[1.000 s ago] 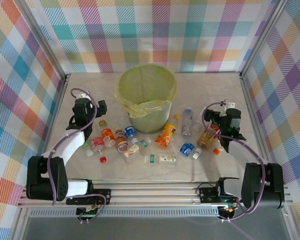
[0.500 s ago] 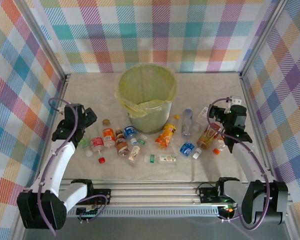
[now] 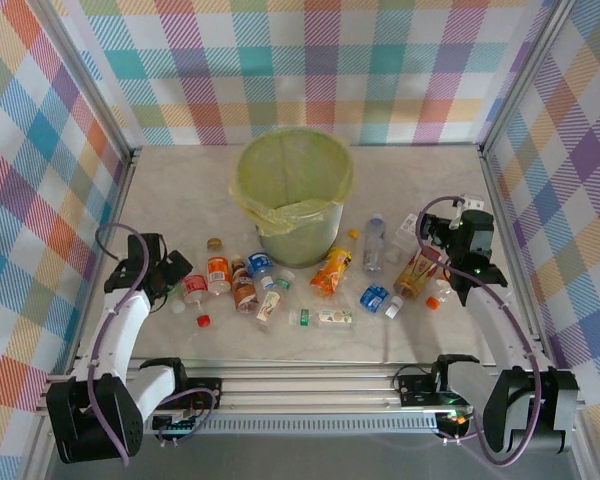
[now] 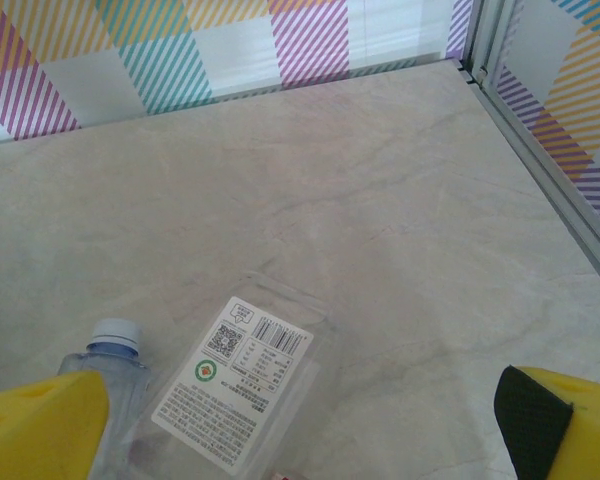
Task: Put the plastic bottles in the bin
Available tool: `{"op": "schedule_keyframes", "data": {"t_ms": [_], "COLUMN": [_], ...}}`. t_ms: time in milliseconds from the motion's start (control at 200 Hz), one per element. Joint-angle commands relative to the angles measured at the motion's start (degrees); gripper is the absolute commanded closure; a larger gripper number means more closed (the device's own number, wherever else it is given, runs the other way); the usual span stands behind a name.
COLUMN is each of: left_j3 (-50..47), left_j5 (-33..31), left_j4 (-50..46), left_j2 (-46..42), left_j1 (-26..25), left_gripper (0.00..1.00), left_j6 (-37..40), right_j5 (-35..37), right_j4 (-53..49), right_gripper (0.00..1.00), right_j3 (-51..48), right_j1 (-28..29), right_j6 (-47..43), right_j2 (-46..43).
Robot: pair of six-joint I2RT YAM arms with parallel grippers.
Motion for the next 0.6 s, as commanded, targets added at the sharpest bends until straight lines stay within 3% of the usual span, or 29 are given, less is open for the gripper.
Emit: {"op": "schedule_keyframes", "data": {"t_ms": [0, 105, 370, 595], "left_j3": [-2.22, -3.43, -3.94, -3.83], "left_j5": [3.26, 4.44, 6.30, 6.72], "left_j4": [1.68, 3.91, 8.81, 12.46], "left_j2": [0.13, 1.21, 6.62, 10.22], "left_j1": [3.16, 5.44, 9.08, 12.34], "left_gripper": [0.02, 0.09, 0.16, 0.17], "left_j6": [-2.01, -2.71, -2.49, -2.70], "right_j5": [0.17, 0.05, -0.36, -0.81], "right_j4": [-0.47, -0.38, -0.16, 0.47], "right_gripper": [0.00, 0.00, 0.00, 0.00], "right_j3": [1.82, 1.84, 1.66, 1.48], "right_j1": [0.09, 0.09, 0.07, 0.13], "right_j6": [0.51, 0.51, 0.29, 0.20], "right_j2": [-0.33, -0.29, -0.37, 0.15]}}
